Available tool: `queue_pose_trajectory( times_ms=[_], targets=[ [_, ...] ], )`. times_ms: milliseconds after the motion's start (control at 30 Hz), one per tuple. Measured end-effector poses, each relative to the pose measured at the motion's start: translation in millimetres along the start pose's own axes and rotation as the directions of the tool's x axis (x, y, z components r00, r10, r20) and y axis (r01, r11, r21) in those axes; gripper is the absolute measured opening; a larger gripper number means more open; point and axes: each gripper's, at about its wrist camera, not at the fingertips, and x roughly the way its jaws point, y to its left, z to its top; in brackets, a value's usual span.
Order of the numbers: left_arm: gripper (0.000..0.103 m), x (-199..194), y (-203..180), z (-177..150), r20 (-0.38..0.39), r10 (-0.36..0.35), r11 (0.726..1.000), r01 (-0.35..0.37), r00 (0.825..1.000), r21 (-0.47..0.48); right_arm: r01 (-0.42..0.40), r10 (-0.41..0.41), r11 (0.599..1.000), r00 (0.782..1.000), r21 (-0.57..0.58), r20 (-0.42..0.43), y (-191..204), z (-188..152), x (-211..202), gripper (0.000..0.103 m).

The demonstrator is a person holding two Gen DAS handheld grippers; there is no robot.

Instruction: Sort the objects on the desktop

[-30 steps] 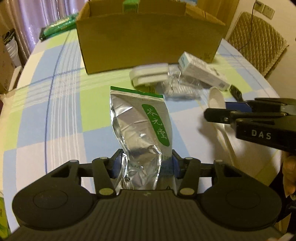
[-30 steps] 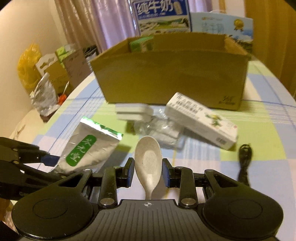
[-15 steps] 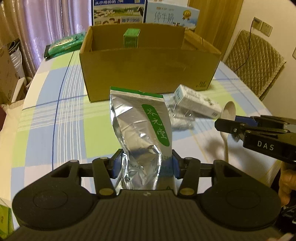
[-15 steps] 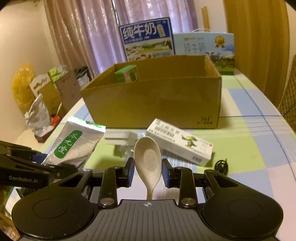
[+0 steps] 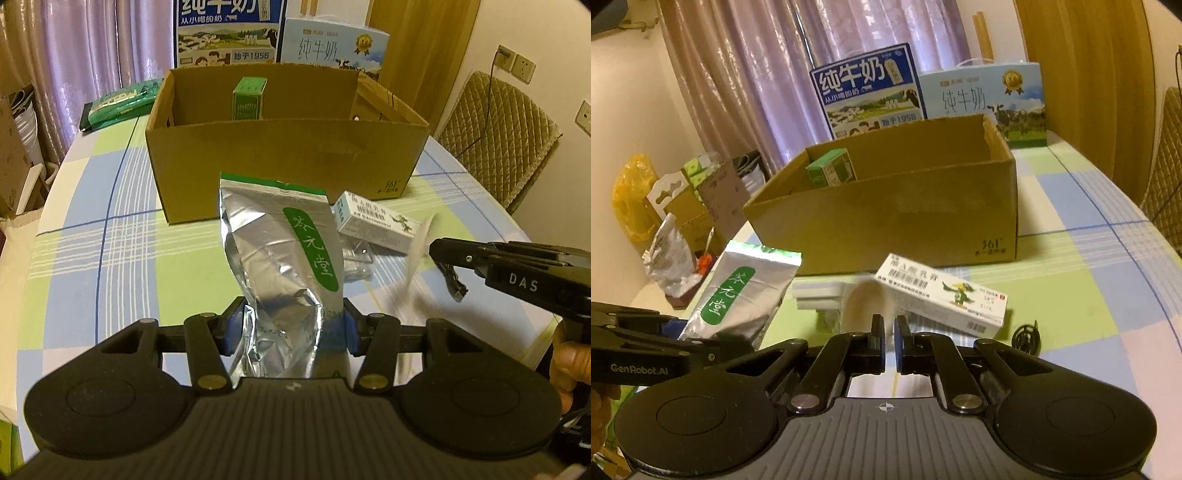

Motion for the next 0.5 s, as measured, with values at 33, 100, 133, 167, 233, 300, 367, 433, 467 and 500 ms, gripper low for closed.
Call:
queue_pose_trajectory(
  times_ms=[33,100,133,167,233,300,367,433,467,500],
  targets=[
    [0.047,-0.4,-0.4,1.2,0.004,-0.001,1.000,0.001,1.000,-0.001,0.010,-0.010,1.000,1.000,-0.006,-0.001,0.4,0.7,0.3,0.004],
    [0.047,-0.2,-0.9,2.9,0.006,-0.003,1.000,0.003,1.000,-0.003,0.012,-0.012,1.000,1.000,-0.005,-0.016,-1.3,0.0,3.5,0.004],
    [0.047,0.2,-1.2,3.5,0.006,-0.004,1.000,0.004,1.000,-0.003,0.012,-0.012,1.000,1.000,-0.006,-0.026,-1.7,-1.4,5.2,0.004],
    [0.047,0.6,-1.4,3.6,0.006,-0.004,1.000,0.004,1.000,-0.003,0.015,-0.015,1.000,0.999,-0.010,-0.033,-2.0,-2.8,6.9,0.004],
    [0.047,1.1,-1.2,3.1,0.004,0.000,1.000,0.000,1.000,-0.004,0.019,-0.019,1.000,0.998,-0.015,-0.054,-3.1,-5.3,11.1,0.004],
    [0.047,1.7,0.7,2.0,0.001,0.003,1.000,-0.003,1.000,-0.008,0.023,-0.023,1.000,0.997,-0.007,-0.067,-5.4,-8.5,15.3,0.006],
    [0.047,2.3,2.9,1.1,-0.003,0.009,1.000,-0.009,1.000,-0.013,0.041,-0.042,0.999,0.996,-0.014,-0.084,-6.3,-11.5,20.1,0.016],
    [0.047,3.4,4.3,0.5,-0.008,0.011,1.000,-0.011,1.000,-0.017,0.065,-0.069,0.997,0.992,-0.039,-0.104,-5.1,-15.8,24.0,0.051],
    [0.047,4.0,4.6,0.2,-0.009,0.011,1.000,-0.011,1.000,-0.017,0.073,-0.078,0.996,0.992,-0.052,-0.102,-4.4,-17.8,24.6,0.070],
    [0.047,4.6,4.9,-0.1,-0.011,0.011,1.000,-0.011,1.000,-0.016,0.079,-0.085,0.994,0.992,-0.071,-0.096,-3.6,-20.4,24.4,0.071]
  ],
)
